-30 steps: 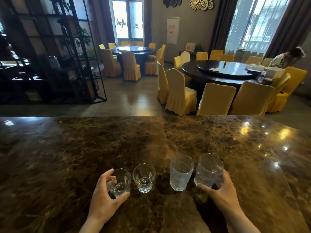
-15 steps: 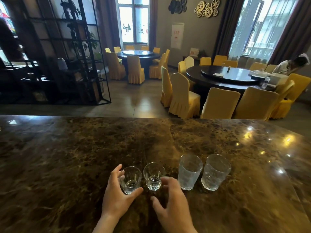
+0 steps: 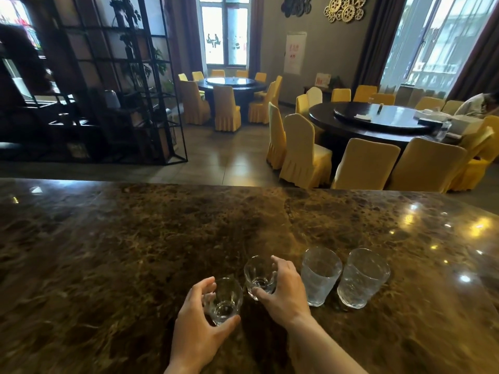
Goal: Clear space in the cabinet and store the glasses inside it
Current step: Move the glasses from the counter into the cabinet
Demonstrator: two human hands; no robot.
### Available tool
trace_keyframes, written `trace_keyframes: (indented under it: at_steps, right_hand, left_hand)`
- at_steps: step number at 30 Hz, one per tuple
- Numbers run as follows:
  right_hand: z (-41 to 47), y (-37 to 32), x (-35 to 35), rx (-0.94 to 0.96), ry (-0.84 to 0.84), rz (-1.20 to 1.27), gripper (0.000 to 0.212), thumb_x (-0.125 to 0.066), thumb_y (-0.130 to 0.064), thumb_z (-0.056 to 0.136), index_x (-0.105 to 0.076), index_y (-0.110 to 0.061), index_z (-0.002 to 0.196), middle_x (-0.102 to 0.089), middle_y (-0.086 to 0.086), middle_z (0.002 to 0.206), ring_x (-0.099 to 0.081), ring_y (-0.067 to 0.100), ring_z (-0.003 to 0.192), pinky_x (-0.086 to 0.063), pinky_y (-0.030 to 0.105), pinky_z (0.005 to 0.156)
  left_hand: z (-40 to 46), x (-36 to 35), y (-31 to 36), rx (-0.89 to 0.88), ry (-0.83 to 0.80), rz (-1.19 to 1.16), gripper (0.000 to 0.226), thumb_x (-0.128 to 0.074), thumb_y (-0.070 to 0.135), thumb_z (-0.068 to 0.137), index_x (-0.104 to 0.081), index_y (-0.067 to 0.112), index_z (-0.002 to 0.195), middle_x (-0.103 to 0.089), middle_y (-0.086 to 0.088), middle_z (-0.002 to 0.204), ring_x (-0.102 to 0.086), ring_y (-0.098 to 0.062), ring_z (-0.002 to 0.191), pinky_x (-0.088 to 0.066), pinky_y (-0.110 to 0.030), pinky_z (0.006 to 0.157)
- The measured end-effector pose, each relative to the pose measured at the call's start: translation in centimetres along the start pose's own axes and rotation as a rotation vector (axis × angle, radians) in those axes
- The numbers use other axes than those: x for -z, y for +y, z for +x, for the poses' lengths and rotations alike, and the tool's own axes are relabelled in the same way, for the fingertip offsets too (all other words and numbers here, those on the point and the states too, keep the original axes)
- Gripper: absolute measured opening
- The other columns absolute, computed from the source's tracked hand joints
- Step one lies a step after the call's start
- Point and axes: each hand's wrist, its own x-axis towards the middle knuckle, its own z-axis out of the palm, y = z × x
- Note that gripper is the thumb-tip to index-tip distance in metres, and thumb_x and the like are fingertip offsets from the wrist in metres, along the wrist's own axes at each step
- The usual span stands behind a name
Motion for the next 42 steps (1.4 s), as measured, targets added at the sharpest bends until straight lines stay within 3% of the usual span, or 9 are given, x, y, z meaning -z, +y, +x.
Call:
trace_keyframes:
  at_steps: [8,16,22,27,30,33,36,38,42]
  right_hand:
    - [2.4,0.1,0.6,0.041,-0.053,0.025,0.090,-0.089,-0.032,0.071,-0.043,-0.017,0.146,-0.050,-0.002,0.138,-0.054,0.013,0.119,-0.051,0.033,0.101]
    - [3.5,0.0,0.9,0.025,-0.178,0.107,0.089,-0.091,-0.025,0.068,-0.044,-0.022,0.145,-0.048,-0.004,0.139,-0.054,0.010,0.119,-0.053,0.031,0.098]
    - [3.4,-1.0,1.9,-0.031,-0.237,0.120,0.092,-0.086,-0.020,0.075,-0.035,-0.023,0.152,-0.044,0.000,0.149,-0.045,0.017,0.135,-0.043,0.031,0.110]
    - [-0.5,-4.1,4.9,0.151,-0.024,0.073,0.066,-0.072,-0.025,0.087,-0.042,-0.031,0.146,-0.048,-0.011,0.144,-0.046,0.003,0.131,-0.040,0.020,0.108]
    - [-4.2,-4.7,8.8,0.295,0.127,0.198,0.037,-0.071,-0.027,0.086,-0.061,-0.039,0.119,-0.062,-0.022,0.111,-0.063,0.003,0.103,-0.056,0.022,0.083]
    - [-6.7,-2.7,13.2,0.316,0.409,0.252,0.026,-0.073,-0.018,0.081,-0.064,-0.037,0.096,-0.067,-0.015,0.090,-0.068,0.010,0.081,-0.053,0.017,0.062]
    - [-6.6,0.8,16.7,0.230,0.585,0.148,0.032,-0.077,-0.015,0.079,-0.059,-0.036,0.095,-0.062,-0.014,0.088,-0.063,0.010,0.079,-0.053,0.027,0.062]
    - [-5.6,3.4,18.3,0.143,0.602,-0.018,0.042,-0.083,-0.021,0.075,-0.057,-0.032,0.107,-0.056,-0.013,0.102,-0.056,0.007,0.092,-0.054,0.035,0.076]
    - [-2.9,7.5,19.5,-0.008,0.335,-0.101,0.102,-0.090,-0.046,0.063,-0.037,-0.026,0.147,-0.041,-0.003,0.144,-0.037,0.011,0.133,-0.035,0.035,0.111]
  left_hand:
    - [-3.1,-2.5,1.8,-0.034,-0.051,-0.026,0.096,-0.085,0.063,0.046,-0.041,0.048,0.129,-0.052,0.031,0.121,-0.050,0.014,0.113,-0.045,-0.011,0.092]
    - [-2.6,-4.8,3.0,-0.034,-0.087,-0.027,0.094,-0.083,0.064,0.049,-0.037,0.051,0.129,-0.048,0.032,0.125,-0.050,0.011,0.115,-0.049,-0.020,0.097]
    - [-2.5,-4.6,3.2,-0.035,-0.107,-0.027,0.091,-0.084,0.065,0.048,-0.034,0.058,0.124,-0.049,0.030,0.126,-0.050,0.010,0.115,-0.048,-0.020,0.098]
    - [-2.5,-3.6,4.5,-0.085,-0.162,0.023,0.108,-0.077,0.080,0.043,-0.031,0.047,0.135,-0.044,0.025,0.132,-0.051,0.003,0.117,-0.042,-0.020,0.101]
    - [-2.2,-2.1,6.0,-0.247,0.032,0.076,0.086,-0.071,0.077,0.055,-0.046,0.039,0.128,-0.056,0.019,0.122,-0.057,-0.001,0.110,-0.050,-0.028,0.090]
    - [-0.5,-1.8,9.4,-0.369,0.097,0.043,0.069,-0.070,0.071,0.067,-0.049,0.039,0.124,-0.056,0.023,0.120,-0.057,-0.003,0.112,-0.047,-0.025,0.088]
    - [2.1,-3.3,13.7,-0.472,-0.077,0.066,0.074,-0.071,0.071,0.069,-0.043,0.043,0.131,-0.046,0.030,0.128,-0.048,0.003,0.122,-0.042,-0.021,0.095]
    - [3.6,-5.3,15.8,-0.523,-0.236,0.148,0.084,-0.071,0.074,0.066,-0.035,0.047,0.137,-0.037,0.032,0.135,-0.037,0.008,0.128,-0.039,-0.025,0.104]
    - [5.7,-9.3,17.1,-0.514,-0.418,0.329,0.105,-0.078,0.065,0.065,-0.018,0.046,0.149,-0.031,0.020,0.149,-0.030,-0.004,0.139,-0.034,-0.035,0.115]
